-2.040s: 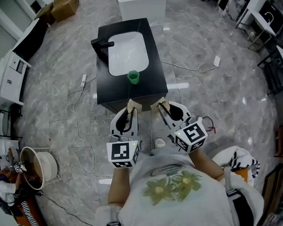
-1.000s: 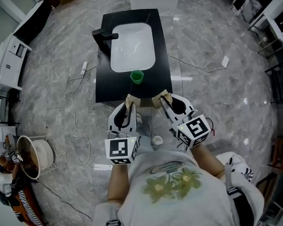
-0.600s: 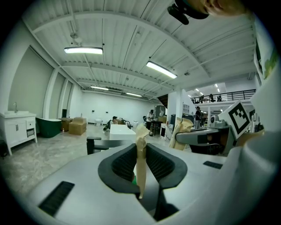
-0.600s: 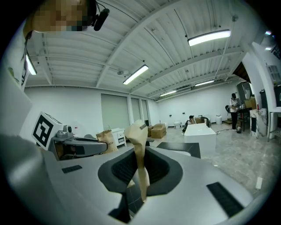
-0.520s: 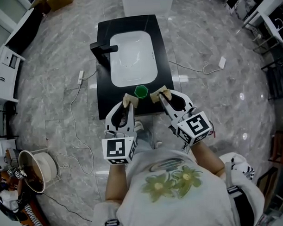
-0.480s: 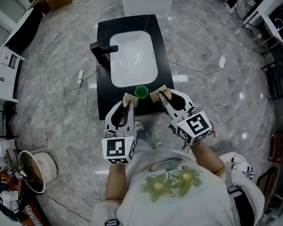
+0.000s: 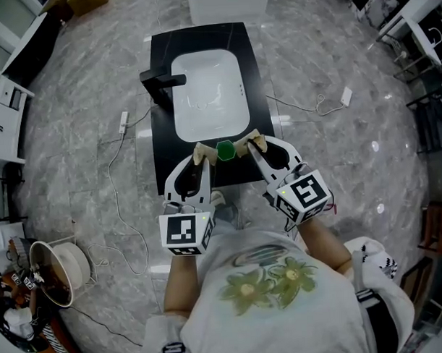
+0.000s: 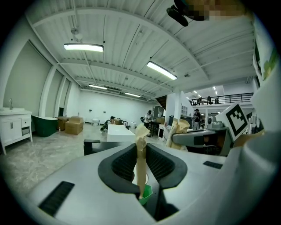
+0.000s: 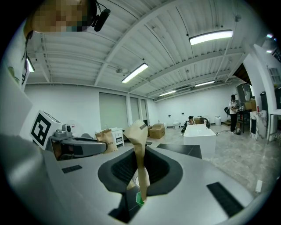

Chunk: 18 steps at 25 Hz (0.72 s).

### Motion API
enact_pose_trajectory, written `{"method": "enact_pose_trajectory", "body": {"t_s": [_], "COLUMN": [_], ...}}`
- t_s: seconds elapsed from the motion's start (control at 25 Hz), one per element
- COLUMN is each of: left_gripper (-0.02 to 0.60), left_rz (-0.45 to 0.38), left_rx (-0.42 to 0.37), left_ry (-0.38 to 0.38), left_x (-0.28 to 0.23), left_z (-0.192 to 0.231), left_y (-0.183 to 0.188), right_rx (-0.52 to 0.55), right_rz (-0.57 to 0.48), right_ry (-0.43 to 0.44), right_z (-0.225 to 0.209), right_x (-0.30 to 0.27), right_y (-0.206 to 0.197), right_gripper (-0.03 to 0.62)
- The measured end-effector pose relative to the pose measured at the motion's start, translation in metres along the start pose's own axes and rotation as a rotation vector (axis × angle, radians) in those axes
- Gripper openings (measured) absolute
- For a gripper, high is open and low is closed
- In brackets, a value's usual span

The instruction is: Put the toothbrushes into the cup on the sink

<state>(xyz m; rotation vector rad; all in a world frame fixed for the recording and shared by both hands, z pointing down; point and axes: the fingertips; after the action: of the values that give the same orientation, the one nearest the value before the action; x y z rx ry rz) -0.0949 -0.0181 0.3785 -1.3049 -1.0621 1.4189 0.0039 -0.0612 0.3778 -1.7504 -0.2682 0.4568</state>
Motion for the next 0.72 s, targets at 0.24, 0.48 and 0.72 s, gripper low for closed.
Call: {"method": "enact_pose_trajectory", "body": {"t_s": [0.24,0.48,0.72], "left_gripper": [0.081,0.082,0.081], "left_rz": [-0.001,-0.002,0.0], "left_rx": [0.004,0.006,0.006], "left_ry": [-0.021,-0.043,-0.07], "left_x": [-0.012,-0.025,-0.035], "left_z": [0.002,0.009,0.012], "left_y": [0.002,0.004,0.004], "right_rx": [-0.008,-0.015,-0.02], "right_rz": [0.008,0.016,0.032], "right_ry": [-0.002,0.006,-0.003], "right_z": [-0.005,-0.007,-0.01], "right_x": [-0.011,-0.024,-0.033], "right_y": [-0.005,-0.01,-0.017], "right_gripper": [0.06,0.06,0.06]}}
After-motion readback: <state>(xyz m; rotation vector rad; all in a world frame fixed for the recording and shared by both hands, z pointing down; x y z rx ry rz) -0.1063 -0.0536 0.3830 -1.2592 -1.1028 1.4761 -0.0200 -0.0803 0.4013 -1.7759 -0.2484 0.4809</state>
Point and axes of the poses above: the fingertips, and each gripper's own axes: x backward along the fingers, z to its left, y out of its top, and after that the axes turned 12 degrees about y, right-handed
